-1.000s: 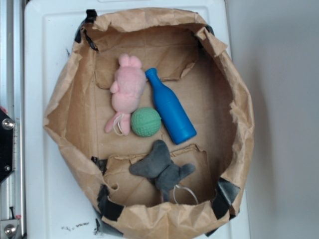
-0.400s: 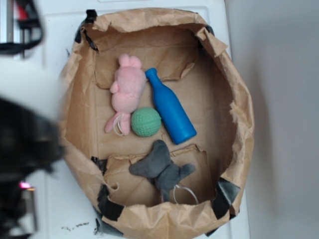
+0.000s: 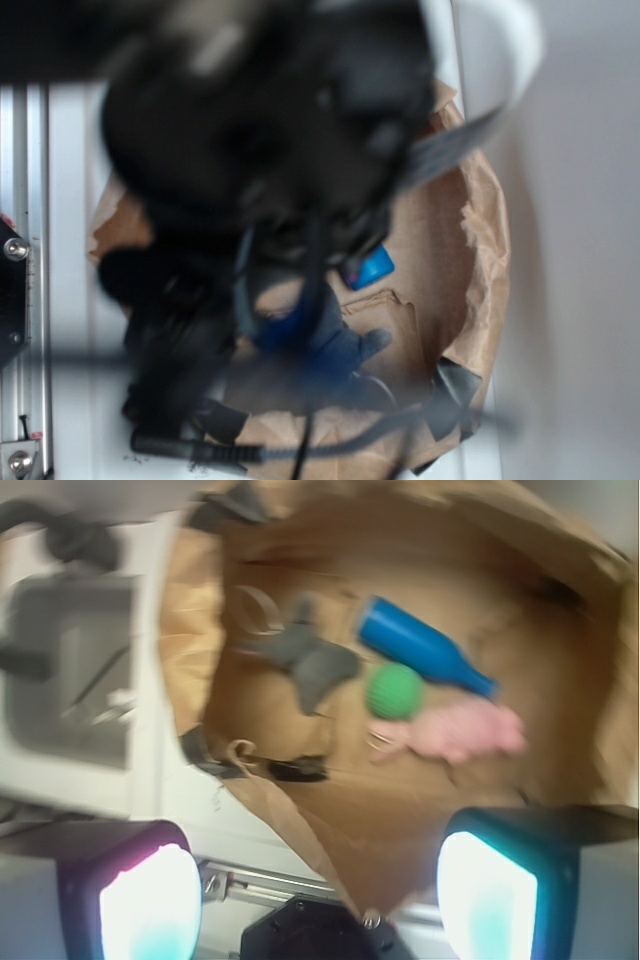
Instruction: Grab the gray animal.
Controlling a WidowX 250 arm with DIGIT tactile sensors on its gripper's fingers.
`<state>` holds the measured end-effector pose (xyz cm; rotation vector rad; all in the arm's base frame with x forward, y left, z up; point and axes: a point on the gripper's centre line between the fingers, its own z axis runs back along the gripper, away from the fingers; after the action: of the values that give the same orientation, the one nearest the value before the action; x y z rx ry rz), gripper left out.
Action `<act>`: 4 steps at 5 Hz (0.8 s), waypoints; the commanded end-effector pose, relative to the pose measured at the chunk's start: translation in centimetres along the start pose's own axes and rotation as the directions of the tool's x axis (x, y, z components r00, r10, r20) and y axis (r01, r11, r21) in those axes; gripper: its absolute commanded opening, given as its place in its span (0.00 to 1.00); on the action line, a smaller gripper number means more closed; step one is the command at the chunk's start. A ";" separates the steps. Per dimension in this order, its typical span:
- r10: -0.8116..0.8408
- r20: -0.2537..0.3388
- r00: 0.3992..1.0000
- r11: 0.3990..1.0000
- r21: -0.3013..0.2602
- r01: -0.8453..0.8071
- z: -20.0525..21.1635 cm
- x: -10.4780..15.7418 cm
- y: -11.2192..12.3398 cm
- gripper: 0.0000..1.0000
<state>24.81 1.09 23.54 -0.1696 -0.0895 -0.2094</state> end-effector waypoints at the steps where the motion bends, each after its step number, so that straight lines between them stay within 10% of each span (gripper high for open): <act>1: -0.010 0.046 0.999 1.000 0.012 0.009 1.2 0.3 -0.4 1.00; 3: -0.042 0.093 0.995 0.997 0.070 0.036 -3.1 -1.0 0.0 1.00; 4: -0.098 0.067 0.993 0.976 0.203 0.083 -6.9 -0.6 1.9 1.00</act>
<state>24.91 2.26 15.53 0.0134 -0.1568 -0.2711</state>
